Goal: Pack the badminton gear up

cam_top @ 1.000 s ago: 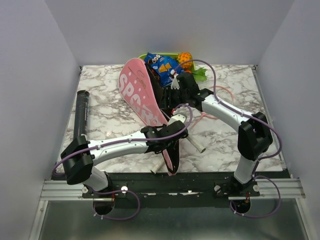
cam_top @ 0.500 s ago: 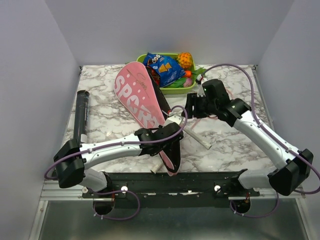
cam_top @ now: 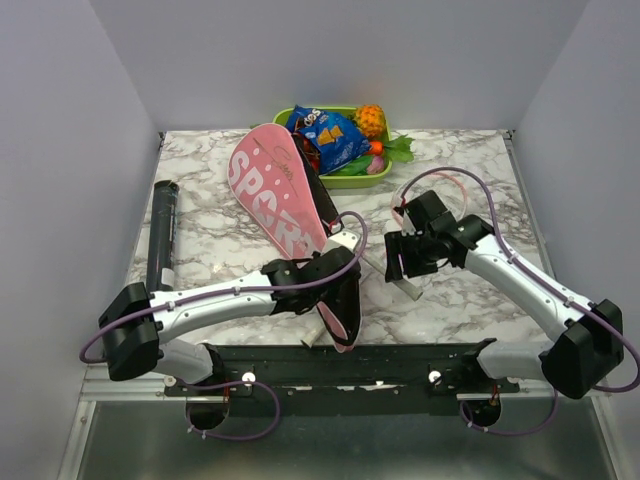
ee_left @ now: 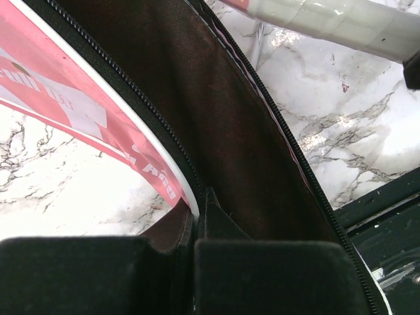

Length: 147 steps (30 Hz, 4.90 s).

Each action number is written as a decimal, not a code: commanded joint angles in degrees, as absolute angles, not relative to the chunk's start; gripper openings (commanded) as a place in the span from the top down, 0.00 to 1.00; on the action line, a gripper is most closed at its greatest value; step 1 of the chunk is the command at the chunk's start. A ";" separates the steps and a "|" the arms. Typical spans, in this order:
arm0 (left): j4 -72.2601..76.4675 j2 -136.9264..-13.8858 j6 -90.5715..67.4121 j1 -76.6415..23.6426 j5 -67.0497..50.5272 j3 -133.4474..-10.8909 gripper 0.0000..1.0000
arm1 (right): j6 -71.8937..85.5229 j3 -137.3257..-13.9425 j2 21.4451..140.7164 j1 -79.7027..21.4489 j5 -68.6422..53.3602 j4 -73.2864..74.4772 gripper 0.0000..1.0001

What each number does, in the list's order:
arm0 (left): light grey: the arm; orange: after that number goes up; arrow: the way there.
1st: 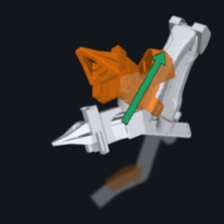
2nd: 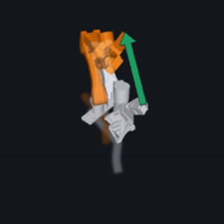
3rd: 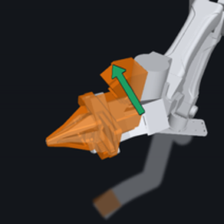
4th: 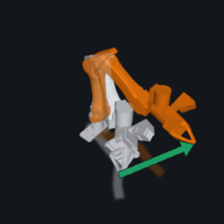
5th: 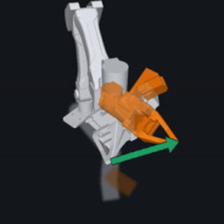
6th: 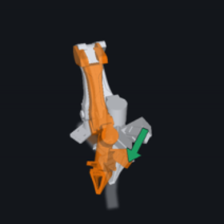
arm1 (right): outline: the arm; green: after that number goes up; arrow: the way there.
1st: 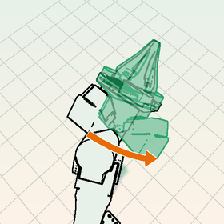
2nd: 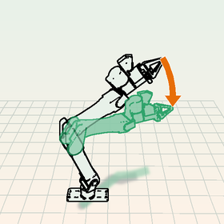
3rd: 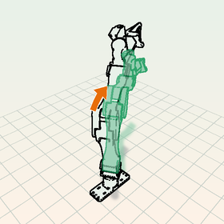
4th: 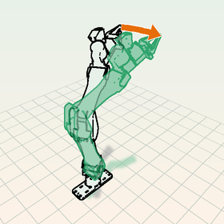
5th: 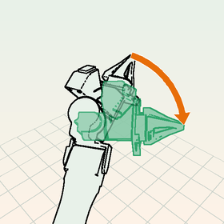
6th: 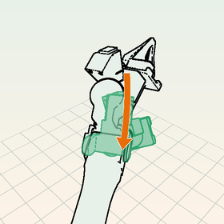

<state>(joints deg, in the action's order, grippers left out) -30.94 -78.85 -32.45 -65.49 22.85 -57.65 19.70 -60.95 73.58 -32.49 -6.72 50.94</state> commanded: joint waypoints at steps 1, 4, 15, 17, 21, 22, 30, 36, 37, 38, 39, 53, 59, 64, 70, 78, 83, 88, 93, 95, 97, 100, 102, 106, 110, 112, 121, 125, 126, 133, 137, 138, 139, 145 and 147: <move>-27.25 -75.59 -33.22 -66.09 23.73 -56.43 1.00 | 17.84 -57.32 72.33 -31.91 -10.36 52.03 0.33; -26.54 -74.71 -33.66 -66.36 23.55 -55.55 1.00 | 18.54 -55.20 71.90 -31.99 -11.42 50.10 0.33; -26.54 -72.77 -34.19 -66.71 24.43 -54.58 1.00 | 18.02 -54.31 71.54 -31.99 -5.01 47.99 0.33; -26.63 -72.77 -34.10 -66.80 24.52 -54.67 1.00 | 16.97 -54.05 72.33 -31.99 -5.36 47.20 0.32; -26.63 -72.51 -34.01 -66.89 24.87 -54.76 1.00 | 16.61 -53.09 74.27 -31.99 -4.92 44.39 0.32; -26.63 -72.51 -33.93 -66.97 24.87 -54.67 1.00 | 16.70 -53.35 74.09 -31.99 -4.31 44.04 0.32; -26.37 -71.11 -34.37 -67.06 24.78 -53.27 1.00 | 14.85 -55.90 75.06 -31.99 -5.18 43.15 0.30; -23.92 -68.38 -34.63 -67.15 25.05 -50.28 1.00 | 15.29 -52.65 75.23 -31.99 -8.52 42.01 0.38; -23.56 -68.12 -34.54 -67.06 24.96 -50.01 1.00 | 15.38 -52.39 75.41 -31.99 -8.96 41.92 0.38; -23.21 -67.59 -34.45 -67.06 24.87 -49.66 1.00 | 15.38 -52.21 75.50 -31.99 -9.23 41.84 0.38; -22.42 -67.33 -34.28 -67.06 24.44 -49.31 1.00 | 15.47 -52.03 75.59 -32.08 -9.66 41.57 0.38; -16.61 -63.11 -32.43 -67.06 21.88 -45.18 1.00 | 14.85 -52.29 78.48 -31.99 -20.30 40.61 0.59; -15.82 -61.53 -32.61 -67.06 21.53 -43.95 1.00 | 15.20 -53.44 79.63 -31.99 -22.41 40.17 0.75; -15.56 -60.82 -32.52 -67.15 20.92 -43.42 1.00 | 17.48 -54.40 79.89 -31.99 -26.45 37.71 0.85; -15.47 -60.91 -32.43 -67.32 20.48 -43.07 1.00 | 22.05 -59.49 80.94 -32.17 -30.67 35.77 0.87; -15.82 -63.28 -31.64 -68.29 21.88 -43.94 1.00 | 27.24 -71.27 84.63 -34.19 -30.59 39.98 0.89; -15.03 -63.72 -31.20 -68.47 22.59 -44.21 1.00 | 29.70 -74.53 86.31 -37.17 -29.97 40.17 0.90; -15.03 -64.77 -29.97 -68.47 22.85 -45.35 1.00 | 30.85 -74.01 87.80 -41.47 -30.15 38.67 0.90; -14.77 -65.91 -28.83 -68.47 21.98 -45.88 1.00 | 29.80 -73.56 88.51 -42.80 -28.48 39.54 0.91; -15.03 -66.97 -28.13 -68.47 21.27 -46.67 1.00 | 29.18 -73.56 88.42 -42.89 -28.82 39.73 0.91; -15.12 -67.59 -27.86 -68.47 21.01 -47.37 1.00 | 28.92 -73.22 88.77 -42.89 -30.49 38.85 0.91; -14.68 -67.76 -27.77 -68.55 20.66 -47.72 1.00 | 29.00 -73.04 89.82 -43.94 -33.31 37.09 0.91; -14.42 -67.68 -28.12 -68.55 20.48 -47.72 1.00 | 28.39 -73.39 90.87 -44.56 -34.54 37.00 0.91; -14.50 -67.85 -28.65 -68.55 20.21 -47.90 1.00 | 28.04 -74.53 93.42 -46.75 -36.47 36.65 0.91; -15.38 -68.29 -29.44 -68.73 21.44 -48.25 1.00 | 27.77 -76.37 94.30 -47.90 -38.14 37.18 0.91; -15.56 -68.20 -30.32 -68.82 22.23 -47.99 1.00 | 27.86 -76.82 94.48 -48.08 -39.19 37.35 0.91; -15.99 -67.76 -33.22 -69.87 24.95 -46.76 1.00 | 32.43 -76.55 100.01 -49.31 -42.54 32.70 0.91; -18.72 -65.93 -32.52 -69.96 28.03 -45.88 1.00 | 36.64 -74.19 101.60 -49.39 -44.11 25.77 0.91; -18.72 -64.26 -31.82 -69.96 28.12 -45.44 1.00 | 37.96 -73.57 101.78 -49.39 -44.64 22.79 0.91; -20.82 -57.57 -29.81 -69.96 25.68 -43.15 1.00 | 41.22 -69.61 105.11 -49.74 -52.12 8.62 0.90; -21.10 -54.76 -29.01 -69.87 21.55 -43.68 1.00 | 40.96 -71.28 108.72 -50.10 -52.38 7.47 0.90; -20.83 -54.15 -29.00 -69.96 20.66 -43.68 1.00 | 41.13 -71.63 109.50 -50.10 -52.47 6.86 0.91; -20.66 -53.97 -29.26 -69.96 20.05 -43.77 1.00 | 41.31 -72.50 109.95 -50.18 -52.64 6.51 0.90; -19.34 -53.17 -31.99 -69.96 17.40 -43.68 1.00 | 42.45 -75.67 113.20 -51.50 -51.68 6.77 0.89; -19.51 -52.74 -32.25 -69.96 18.10 -43.86 1.00 | 42.10 -75.24 112.59 -51.42 -50.11 6.85 0.87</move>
